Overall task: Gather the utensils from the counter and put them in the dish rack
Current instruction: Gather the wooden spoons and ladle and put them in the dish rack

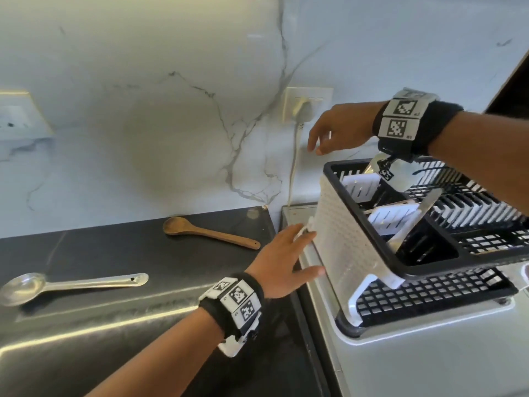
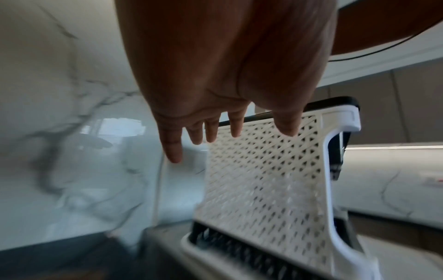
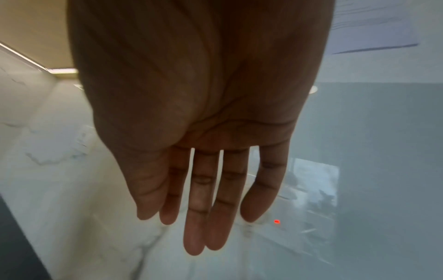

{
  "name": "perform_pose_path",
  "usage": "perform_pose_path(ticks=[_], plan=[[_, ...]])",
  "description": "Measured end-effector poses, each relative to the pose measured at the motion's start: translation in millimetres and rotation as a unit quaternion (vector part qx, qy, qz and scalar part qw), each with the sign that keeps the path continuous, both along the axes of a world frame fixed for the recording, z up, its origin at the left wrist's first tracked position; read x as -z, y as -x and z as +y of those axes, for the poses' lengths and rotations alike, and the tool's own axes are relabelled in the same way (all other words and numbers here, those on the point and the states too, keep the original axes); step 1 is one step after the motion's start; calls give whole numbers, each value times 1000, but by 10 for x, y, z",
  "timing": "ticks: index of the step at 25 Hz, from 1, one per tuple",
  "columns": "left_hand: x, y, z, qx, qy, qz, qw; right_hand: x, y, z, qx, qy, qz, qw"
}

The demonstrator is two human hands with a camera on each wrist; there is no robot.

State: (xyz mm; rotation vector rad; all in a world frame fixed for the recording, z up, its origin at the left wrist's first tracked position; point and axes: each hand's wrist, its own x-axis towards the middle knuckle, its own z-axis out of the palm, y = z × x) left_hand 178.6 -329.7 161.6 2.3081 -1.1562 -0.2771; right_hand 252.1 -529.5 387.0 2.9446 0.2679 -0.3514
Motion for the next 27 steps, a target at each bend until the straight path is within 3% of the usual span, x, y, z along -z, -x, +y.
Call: perform_pose_path(ticks=[3, 7, 10, 14, 20, 27], plan=[[456, -83, 1003, -106, -134, -46, 984, 290, -41, 719, -59, -10, 20, 998], [862, -8, 2338, -234, -273, -5, 933, 1268, -282, 1482, -100, -32, 68, 992], [1039, 156, 3003, -279, -308, 49, 908, 2122, -477, 1848, -65, -56, 89, 992], [1216, 358, 3291, -277, -278, 85, 916, 2954, -590, 1958, 1, -88, 91, 992], [1263, 386, 3317, -294, -248, 81, 919, 3101, 48, 1980, 73, -104, -8, 992], [1146, 405, 3289, -293, -227, 85, 925, 3146, 700, 2090, 169, -157, 3, 973]])
